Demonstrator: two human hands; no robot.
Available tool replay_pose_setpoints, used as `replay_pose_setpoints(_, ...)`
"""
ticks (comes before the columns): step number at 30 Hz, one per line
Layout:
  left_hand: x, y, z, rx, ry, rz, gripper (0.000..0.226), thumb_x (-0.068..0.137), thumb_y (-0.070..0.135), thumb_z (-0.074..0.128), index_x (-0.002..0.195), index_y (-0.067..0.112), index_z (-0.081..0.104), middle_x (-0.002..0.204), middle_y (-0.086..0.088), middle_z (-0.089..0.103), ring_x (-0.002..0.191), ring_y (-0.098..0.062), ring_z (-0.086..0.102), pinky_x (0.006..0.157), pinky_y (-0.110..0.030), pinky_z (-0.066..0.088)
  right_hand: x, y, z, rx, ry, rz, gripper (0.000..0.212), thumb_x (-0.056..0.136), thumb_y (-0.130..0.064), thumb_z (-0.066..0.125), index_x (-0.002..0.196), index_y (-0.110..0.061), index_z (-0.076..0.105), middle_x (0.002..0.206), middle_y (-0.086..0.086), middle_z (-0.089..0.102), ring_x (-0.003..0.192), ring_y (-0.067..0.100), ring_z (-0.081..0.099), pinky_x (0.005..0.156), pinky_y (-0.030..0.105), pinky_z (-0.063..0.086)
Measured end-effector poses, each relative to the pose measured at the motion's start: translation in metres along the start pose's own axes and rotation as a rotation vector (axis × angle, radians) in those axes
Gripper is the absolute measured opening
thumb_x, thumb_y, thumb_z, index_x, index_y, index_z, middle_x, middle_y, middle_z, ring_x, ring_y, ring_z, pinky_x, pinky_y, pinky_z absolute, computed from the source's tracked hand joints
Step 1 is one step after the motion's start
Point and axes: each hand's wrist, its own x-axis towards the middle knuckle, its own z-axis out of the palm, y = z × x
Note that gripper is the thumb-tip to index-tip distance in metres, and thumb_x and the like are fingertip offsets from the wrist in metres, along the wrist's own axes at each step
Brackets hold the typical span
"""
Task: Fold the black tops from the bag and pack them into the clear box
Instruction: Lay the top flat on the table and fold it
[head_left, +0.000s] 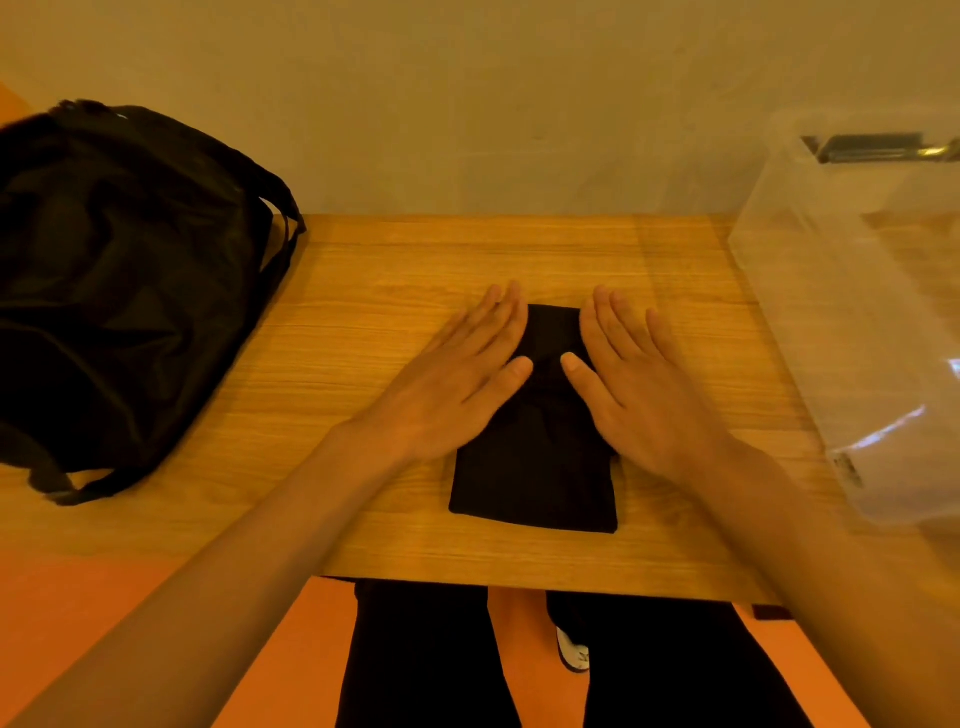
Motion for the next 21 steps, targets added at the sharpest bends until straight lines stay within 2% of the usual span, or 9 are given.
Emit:
replay_pose_setpoints(3,-0.028,0.006,-0.016,-0.080,0.232,-0.017,0.074,0.102,0.061,0.011,0.162,0.019,0.005,0.170,0.007,-0.007,0.154,-0.002,-0.013,0.127,-0.028,-0.003,-0.015,-0.002,-0.014,0.046,0.032,-0.001,0.083,0.091,-0.066,-0.010,0.160,-0.019,-0.006,0.167,-0.001,-0.014,0.152,0.010,-0.020,0.125,0.036,-0.012)
replay_pose_setpoints(5,-0.055,0.009,-0.016,-0.004,0.281,0.017,0.073,0.105,0.059,0.016,0.162,0.014,0.012,0.171,0.000,0.001,0.156,-0.009,-0.005,0.128,-0.034,0.003,-0.036,-0.009,-0.018,0.026,0.024,-0.053,0.080,0.094,-0.065,-0.008,0.160,-0.019,-0.004,0.167,-0.003,-0.014,0.151,0.008,-0.022,0.124,0.035,-0.012)
replay_pose_setpoints(7,-0.082,0.015,-0.005,0.089,0.235,0.128,0.071,0.107,0.056,0.024,0.161,0.011,0.017,0.171,-0.006,0.007,0.158,-0.018,0.002,0.127,-0.041,0.009,-0.062,-0.018,-0.012,-0.029,0.042,-0.146,0.076,0.100,-0.063,-0.001,0.161,-0.017,0.005,0.168,0.001,-0.005,0.154,0.010,-0.015,0.125,0.038,-0.005)
replay_pose_setpoints(10,-0.110,0.021,0.017,0.262,0.107,0.262,0.069,0.108,0.053,0.030,0.161,0.011,0.020,0.170,-0.007,0.009,0.158,-0.021,0.003,0.127,-0.039,0.007,-0.093,-0.026,0.006,-0.100,0.041,-0.252,0.072,0.105,-0.060,0.010,0.160,-0.013,0.020,0.168,0.006,0.011,0.156,0.017,0.001,0.123,0.042,0.006)
replay_pose_setpoints(12,-0.120,0.022,0.028,0.275,0.074,0.240,0.069,0.108,0.054,0.027,0.163,0.014,0.014,0.171,-0.003,0.007,0.158,-0.017,0.000,0.126,-0.038,0.008,-0.103,-0.026,0.016,-0.142,0.045,-0.280,0.073,0.105,-0.061,0.013,0.158,-0.013,0.025,0.167,0.007,0.017,0.155,0.020,0.008,0.121,0.043,0.011)
replay_pose_setpoints(15,-0.128,0.023,0.037,0.246,0.119,0.203,0.067,0.109,0.051,0.030,0.163,0.014,0.014,0.171,-0.001,0.009,0.157,-0.015,0.003,0.126,-0.037,0.012,-0.107,-0.020,0.024,-0.187,0.077,-0.279,0.073,0.104,-0.063,0.016,0.157,-0.014,0.028,0.166,0.008,0.020,0.155,0.022,0.013,0.121,0.044,0.012)
replay_pose_setpoints(17,-0.130,0.024,0.041,0.269,0.176,0.204,0.064,0.108,0.048,0.036,0.161,0.013,0.025,0.169,-0.003,0.019,0.157,-0.016,0.011,0.125,-0.037,0.016,-0.108,-0.016,0.024,-0.204,0.118,-0.296,0.067,0.103,-0.059,0.025,0.154,-0.016,0.038,0.164,0.009,0.025,0.154,0.024,0.017,0.121,0.044,0.014)
replay_pose_setpoints(21,-0.134,0.026,0.042,0.308,0.313,0.242,0.054,0.102,0.048,0.051,0.141,0.012,0.058,0.152,-0.006,0.051,0.148,-0.022,0.038,0.117,-0.041,0.033,-0.123,-0.013,0.020,-0.162,0.327,-0.402,0.050,0.100,-0.044,0.043,0.133,-0.013,0.065,0.151,0.011,0.049,0.142,0.025,0.043,0.115,0.045,0.031)
